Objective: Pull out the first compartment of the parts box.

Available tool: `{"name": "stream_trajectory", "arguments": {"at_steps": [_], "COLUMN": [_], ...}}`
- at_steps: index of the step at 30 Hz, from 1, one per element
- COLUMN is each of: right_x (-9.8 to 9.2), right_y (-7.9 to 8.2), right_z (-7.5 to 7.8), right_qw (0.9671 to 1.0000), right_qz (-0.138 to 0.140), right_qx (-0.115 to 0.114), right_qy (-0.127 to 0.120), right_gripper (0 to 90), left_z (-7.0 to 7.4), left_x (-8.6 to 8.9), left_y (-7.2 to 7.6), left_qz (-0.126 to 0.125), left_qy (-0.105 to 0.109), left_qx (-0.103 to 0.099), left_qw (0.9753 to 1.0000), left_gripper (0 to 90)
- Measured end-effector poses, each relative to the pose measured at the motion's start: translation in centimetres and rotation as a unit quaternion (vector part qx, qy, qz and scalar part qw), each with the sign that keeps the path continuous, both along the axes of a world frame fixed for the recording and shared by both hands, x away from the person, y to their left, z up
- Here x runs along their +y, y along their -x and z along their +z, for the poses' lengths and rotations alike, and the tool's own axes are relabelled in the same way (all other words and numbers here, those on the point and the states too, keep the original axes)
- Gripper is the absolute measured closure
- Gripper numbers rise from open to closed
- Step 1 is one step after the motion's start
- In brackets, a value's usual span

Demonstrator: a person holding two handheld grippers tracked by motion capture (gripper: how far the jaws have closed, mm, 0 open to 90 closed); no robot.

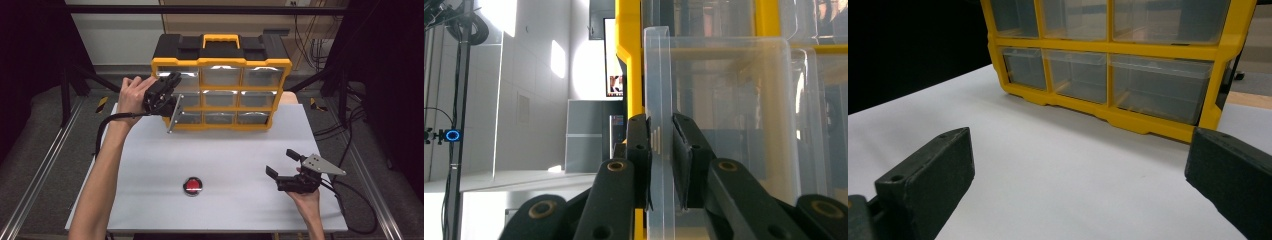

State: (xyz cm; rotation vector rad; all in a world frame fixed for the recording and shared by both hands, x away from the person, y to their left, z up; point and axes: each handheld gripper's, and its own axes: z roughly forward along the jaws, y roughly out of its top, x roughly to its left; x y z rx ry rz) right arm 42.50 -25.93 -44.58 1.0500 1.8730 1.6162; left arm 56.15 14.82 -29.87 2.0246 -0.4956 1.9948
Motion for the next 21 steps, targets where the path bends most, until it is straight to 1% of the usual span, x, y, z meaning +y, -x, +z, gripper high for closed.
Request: {"name": "stream_trajectory", "arguments": {"at_steps": [10, 11, 12, 13, 15, 17, 18, 21], "right_x": [0.0, 0.0, 0.0, 0.0, 0.0, 0.0, 0.0, 0.0], "right_y": [0.0, 0.0, 0.0, 0.0, 0.0, 0.0, 0.0, 0.0], "right_z": [0.0, 0.0, 0.0, 0.0, 0.0, 0.0, 0.0, 0.1], "right_qw": [1.0000, 1.0000, 1.0000, 1.0000, 1.0000, 1.0000, 1.0000, 1.0000], "right_qz": [0.000, 0.000, 0.000, 0.000, 0.000, 0.001, 0.001, 0.001], "right_qx": [0.000, 0.000, 0.000, 0.000, 0.000, -0.001, -0.001, -0.001], "right_qy": [-0.001, -0.001, -0.001, -0.002, -0.002, -0.001, -0.002, -0.002], "right_gripper": [0.3, 0.3, 0.3, 0.3, 0.3, 0.3, 0.3, 0.3], "left_z": [0.2, 0.2, 0.2, 0.2, 0.2, 0.1, 0.1, -0.1], "left_x": [0.1, 0.1, 0.1, 0.1, 0.0, 0.1, 0.0, 0.2], "left_y": [0.9, 1.0, 1.0, 1.2, 1.3, 1.5, 1.6, 1.8], "left_qz": [-0.003, -0.003, -0.004, -0.002, -0.004, -0.004, -0.006, -0.005], "left_qy": [-0.003, -0.005, -0.011, -0.009, -0.013, -0.007, -0.010, -0.011], "left_qx": [-0.001, -0.001, 0.002, -0.004, -0.001, -0.006, -0.003, -0.006], "left_qw": [1.0000, 1.0000, 0.9999, 0.9999, 0.9999, 1.0000, 0.9999, 0.9999], "left_gripper": [78.5, 78.5, 78.5, 78.5, 78.4, 78.5, 78.5, 78.5]}}
